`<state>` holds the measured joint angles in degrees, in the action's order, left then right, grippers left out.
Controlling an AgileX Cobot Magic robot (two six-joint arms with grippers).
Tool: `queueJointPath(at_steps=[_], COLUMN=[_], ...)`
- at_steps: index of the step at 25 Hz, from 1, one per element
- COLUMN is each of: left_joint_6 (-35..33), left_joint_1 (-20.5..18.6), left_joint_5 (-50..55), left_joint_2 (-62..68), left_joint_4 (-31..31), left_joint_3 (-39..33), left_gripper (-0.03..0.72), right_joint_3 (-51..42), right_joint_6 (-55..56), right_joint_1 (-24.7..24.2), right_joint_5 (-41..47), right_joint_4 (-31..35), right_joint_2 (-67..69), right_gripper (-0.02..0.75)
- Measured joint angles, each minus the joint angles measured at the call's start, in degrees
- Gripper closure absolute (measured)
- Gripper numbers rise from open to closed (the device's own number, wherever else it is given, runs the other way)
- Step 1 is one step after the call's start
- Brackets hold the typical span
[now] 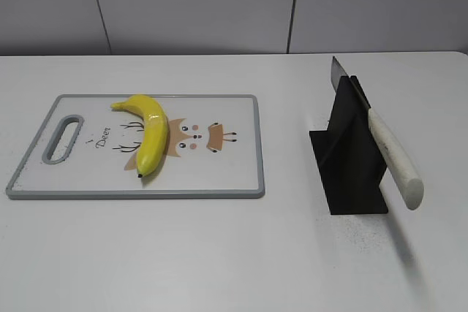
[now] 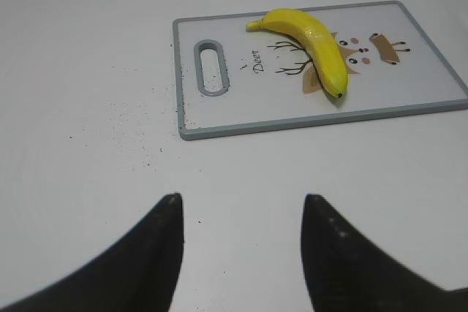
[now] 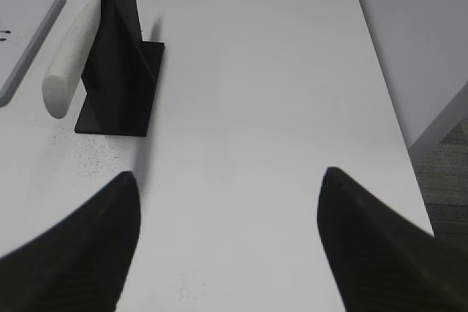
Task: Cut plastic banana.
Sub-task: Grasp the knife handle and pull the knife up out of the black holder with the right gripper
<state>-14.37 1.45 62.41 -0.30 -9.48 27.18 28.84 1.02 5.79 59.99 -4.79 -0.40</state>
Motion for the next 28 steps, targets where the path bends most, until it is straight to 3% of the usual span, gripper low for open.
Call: queueJointPath(at_steps=[28], left_joint_6=[0.0], left_joint_1=[0.0], left_joint_5=[0.0], left_joint_2=[0.0], left_joint_4=[0.0], left_joint_3=[0.0], left_gripper=[0.180], right_joint_3=[0.0], right_joint_6=[0.0], right_joint_1=[0.0], right_joint_5=[0.0], right_joint_4=[0.0], right_joint_2=[0.0], right_gripper=[0.165])
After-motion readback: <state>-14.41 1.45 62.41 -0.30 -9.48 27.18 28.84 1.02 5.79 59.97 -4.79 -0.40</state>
